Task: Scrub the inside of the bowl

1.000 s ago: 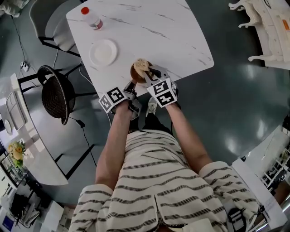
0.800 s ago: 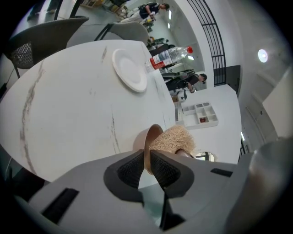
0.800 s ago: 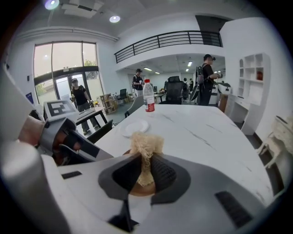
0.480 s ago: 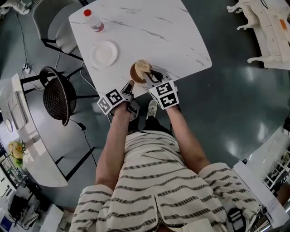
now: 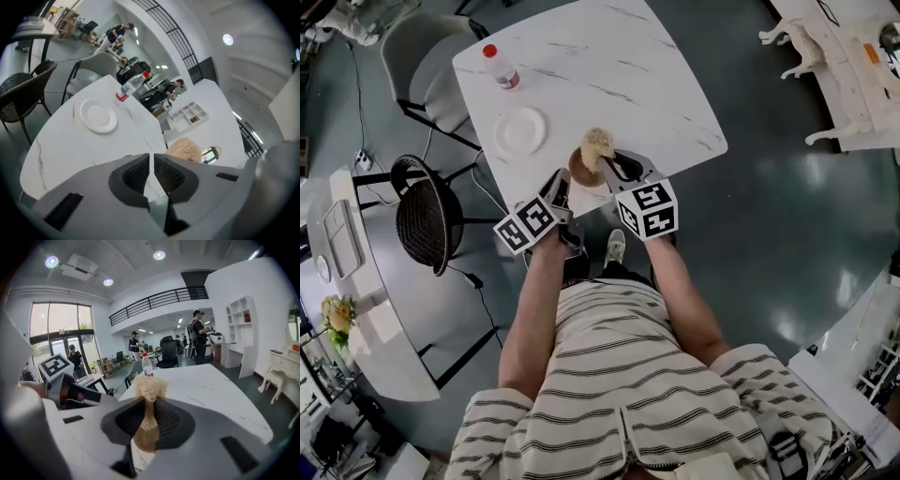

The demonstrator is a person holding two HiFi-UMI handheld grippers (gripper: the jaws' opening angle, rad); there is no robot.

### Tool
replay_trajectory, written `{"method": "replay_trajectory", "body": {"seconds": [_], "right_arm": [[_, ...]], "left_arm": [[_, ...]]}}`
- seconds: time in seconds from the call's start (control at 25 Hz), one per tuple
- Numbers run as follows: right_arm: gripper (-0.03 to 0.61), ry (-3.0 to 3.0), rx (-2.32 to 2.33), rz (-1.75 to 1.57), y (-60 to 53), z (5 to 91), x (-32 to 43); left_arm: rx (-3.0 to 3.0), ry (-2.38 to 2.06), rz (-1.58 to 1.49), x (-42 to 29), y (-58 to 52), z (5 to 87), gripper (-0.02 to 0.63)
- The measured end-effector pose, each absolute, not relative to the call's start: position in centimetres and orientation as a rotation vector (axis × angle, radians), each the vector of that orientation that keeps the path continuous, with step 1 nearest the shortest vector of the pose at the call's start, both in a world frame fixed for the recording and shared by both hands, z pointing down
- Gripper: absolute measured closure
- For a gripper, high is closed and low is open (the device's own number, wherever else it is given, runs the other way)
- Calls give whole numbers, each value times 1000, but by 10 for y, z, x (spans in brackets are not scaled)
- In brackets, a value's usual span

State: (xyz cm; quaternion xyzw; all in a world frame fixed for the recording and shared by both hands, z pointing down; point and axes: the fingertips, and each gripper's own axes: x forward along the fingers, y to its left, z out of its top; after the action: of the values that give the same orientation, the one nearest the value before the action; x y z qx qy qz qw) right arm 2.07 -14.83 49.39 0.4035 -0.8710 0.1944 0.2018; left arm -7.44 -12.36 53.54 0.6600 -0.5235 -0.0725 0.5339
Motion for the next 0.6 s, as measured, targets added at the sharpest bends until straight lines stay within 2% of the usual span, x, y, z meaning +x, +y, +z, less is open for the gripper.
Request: {"method": "replay_trajectory", "body": {"seconds": [0.28,0.6], "right_arm": [[509,-2519,1186,460,-151,434,20],[509,-2654,1211,323,-151,360,5]], "left_arm": [[1771,-1356,-193,-80,-137,461,607],[1996,-1533,-186,-90,-133,377,609]]}}
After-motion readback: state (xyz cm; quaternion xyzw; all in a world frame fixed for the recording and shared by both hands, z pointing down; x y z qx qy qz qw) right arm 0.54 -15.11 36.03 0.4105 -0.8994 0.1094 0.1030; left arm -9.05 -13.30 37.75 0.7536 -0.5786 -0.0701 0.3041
